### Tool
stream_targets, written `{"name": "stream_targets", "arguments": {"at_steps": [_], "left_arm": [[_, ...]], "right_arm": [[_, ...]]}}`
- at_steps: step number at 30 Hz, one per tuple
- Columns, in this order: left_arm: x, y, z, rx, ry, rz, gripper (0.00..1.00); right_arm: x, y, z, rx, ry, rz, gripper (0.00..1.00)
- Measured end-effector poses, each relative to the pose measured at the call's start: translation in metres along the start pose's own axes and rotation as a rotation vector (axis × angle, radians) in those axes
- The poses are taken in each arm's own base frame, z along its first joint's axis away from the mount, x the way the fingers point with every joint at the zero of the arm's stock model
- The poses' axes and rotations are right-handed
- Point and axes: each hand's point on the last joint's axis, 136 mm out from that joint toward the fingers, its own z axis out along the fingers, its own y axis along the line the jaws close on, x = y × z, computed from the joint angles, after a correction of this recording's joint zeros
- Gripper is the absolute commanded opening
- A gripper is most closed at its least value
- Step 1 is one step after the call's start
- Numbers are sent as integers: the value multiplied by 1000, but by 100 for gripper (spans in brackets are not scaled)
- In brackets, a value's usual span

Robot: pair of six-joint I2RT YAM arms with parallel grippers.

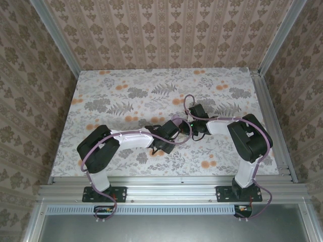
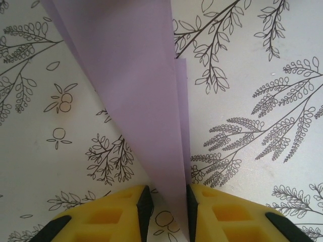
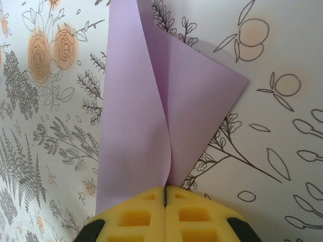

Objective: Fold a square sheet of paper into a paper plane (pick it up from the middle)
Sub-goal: Fold the wing for the fifth time at the center of the table.

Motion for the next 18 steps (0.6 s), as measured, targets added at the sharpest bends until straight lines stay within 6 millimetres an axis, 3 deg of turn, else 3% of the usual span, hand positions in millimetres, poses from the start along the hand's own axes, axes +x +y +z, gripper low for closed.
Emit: {"name": "stream_targets", "arguments": {"at_steps": [18], "left_arm": [[-4, 2, 0, 6, -19, 23, 34]], "right_arm": [[-9, 0, 6, 43, 4, -19, 0]]}}
